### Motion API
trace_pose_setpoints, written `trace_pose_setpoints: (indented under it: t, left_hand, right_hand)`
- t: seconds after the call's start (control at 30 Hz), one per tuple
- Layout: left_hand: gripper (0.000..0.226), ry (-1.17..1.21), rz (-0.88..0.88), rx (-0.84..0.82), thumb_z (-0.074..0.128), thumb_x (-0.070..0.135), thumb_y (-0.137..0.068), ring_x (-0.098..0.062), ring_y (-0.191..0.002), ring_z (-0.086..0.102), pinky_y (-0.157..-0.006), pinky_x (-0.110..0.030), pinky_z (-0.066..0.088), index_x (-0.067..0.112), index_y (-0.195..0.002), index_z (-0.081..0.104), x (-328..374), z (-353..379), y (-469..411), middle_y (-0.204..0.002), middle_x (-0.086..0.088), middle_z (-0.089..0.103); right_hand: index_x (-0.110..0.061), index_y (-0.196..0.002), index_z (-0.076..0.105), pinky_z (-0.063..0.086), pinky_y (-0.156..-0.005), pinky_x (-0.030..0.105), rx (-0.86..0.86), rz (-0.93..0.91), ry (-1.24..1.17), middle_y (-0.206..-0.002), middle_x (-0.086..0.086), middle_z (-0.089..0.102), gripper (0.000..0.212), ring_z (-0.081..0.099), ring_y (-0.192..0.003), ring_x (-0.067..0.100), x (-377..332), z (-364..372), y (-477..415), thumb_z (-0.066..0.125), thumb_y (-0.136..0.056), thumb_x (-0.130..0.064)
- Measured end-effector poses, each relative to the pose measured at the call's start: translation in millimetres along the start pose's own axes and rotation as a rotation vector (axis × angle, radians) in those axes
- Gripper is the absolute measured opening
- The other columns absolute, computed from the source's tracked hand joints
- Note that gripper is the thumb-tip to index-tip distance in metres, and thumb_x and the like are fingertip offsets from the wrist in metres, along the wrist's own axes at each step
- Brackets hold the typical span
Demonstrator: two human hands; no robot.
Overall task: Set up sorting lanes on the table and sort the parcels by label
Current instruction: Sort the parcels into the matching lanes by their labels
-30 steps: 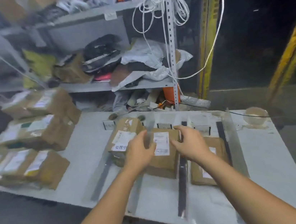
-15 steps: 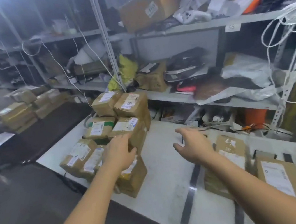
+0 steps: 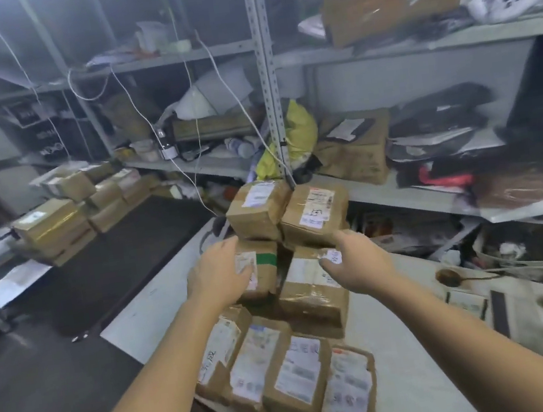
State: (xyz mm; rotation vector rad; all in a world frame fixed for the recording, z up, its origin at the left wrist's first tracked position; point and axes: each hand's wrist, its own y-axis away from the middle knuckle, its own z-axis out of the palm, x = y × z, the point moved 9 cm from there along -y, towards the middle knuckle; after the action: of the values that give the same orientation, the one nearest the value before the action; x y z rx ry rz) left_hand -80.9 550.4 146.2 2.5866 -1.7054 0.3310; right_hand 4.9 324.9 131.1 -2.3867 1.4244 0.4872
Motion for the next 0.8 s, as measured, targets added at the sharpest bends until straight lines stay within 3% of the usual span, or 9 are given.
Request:
trace_pose_setpoints:
  t: [0.23,0.3,0.37,0.5,0.63,0.7,0.8]
  left_hand:
    - [0.055,0.262,-0.155,0.009,0.051,0.051,-0.093,-0.026,-0.118,0.056,-0.093,-0.04,0.05,0.021,-0.138,0.049,-71,24,-111,-0.135,-0.001,0.057]
    - [0.057,0.381,-0.197,-0.003,0.053,0.048,-0.094,-0.025,-0.123,0.053,-0.099,-0.041,0.047,0.018,-0.142,0.046,-86,39,-139,-0.139,-0.002,0.055]
    - [0.059,0.531,-0.247,-0.062,0.058,0.04,-0.094,-0.024,-0.127,0.051,-0.102,-0.04,0.045,0.016,-0.146,0.042,-98,56,-169,-0.143,-0.004,0.051]
    - [0.065,0.738,-0.286,-0.189,0.065,0.034,-0.089,-0.024,-0.127,0.05,-0.098,-0.037,0.046,0.016,-0.146,0.04,-113,93,-236,-0.142,-0.003,0.05]
    - [0.058,0.932,-0.267,-0.364,0.068,0.035,-0.088,-0.02,-0.115,0.054,-0.095,-0.034,0.045,0.018,-0.139,0.046,-106,137,-282,-0.141,0.0,0.052]
    - [0.061,1.037,-0.283,-0.465,0.068,0.042,-0.087,-0.02,-0.119,0.054,-0.1,-0.037,0.046,0.022,-0.14,0.046,-102,155,-290,-0.138,0.005,0.054]
    - [0.049,1.154,-0.244,-0.534,0.066,0.043,-0.089,-0.015,-0.112,0.057,-0.088,-0.032,0.047,0.029,-0.133,0.048,-98,164,-294,-0.126,0.009,0.06]
  right_hand:
    - [-0.02,-0.144,0.046,0.044,-0.101,0.035,-0.034,0.068,-0.254,-0.144,0.0,0.052,0.058,0.048,-0.132,0.021,-30,55,-135,0.061,-0.091,-0.038]
    - [-0.018,-0.14,0.05,0.044,-0.093,0.031,-0.034,0.115,-0.322,-0.135,0.002,0.059,0.053,0.053,-0.127,0.024,-34,70,-168,0.06,-0.092,-0.037]
    - [-0.014,-0.134,0.056,0.044,-0.083,0.028,-0.014,0.168,-0.376,-0.122,0.006,0.065,0.047,0.057,-0.119,0.028,-38,84,-195,0.059,-0.093,-0.037]
    - [-0.002,-0.141,0.046,0.044,-0.096,0.035,0.009,0.289,-0.387,-0.135,0.013,0.058,0.056,0.054,-0.124,0.031,-47,111,-233,0.056,-0.096,-0.035]
    - [-0.012,-0.122,0.059,0.049,-0.087,0.035,0.018,0.435,-0.385,-0.121,0.007,0.066,0.042,0.06,-0.11,0.028,-54,137,-254,0.058,-0.093,-0.041]
    - [-0.016,-0.122,0.061,0.051,-0.09,0.036,0.041,0.508,-0.409,-0.119,0.002,0.067,0.042,0.061,-0.11,0.024,-56,146,-260,0.061,-0.09,-0.044]
    - [-0.017,-0.127,0.061,0.053,-0.09,0.037,0.078,0.592,-0.437,-0.12,0.0,0.068,0.048,0.062,-0.111,0.022,-60,150,-262,0.065,-0.087,-0.044]
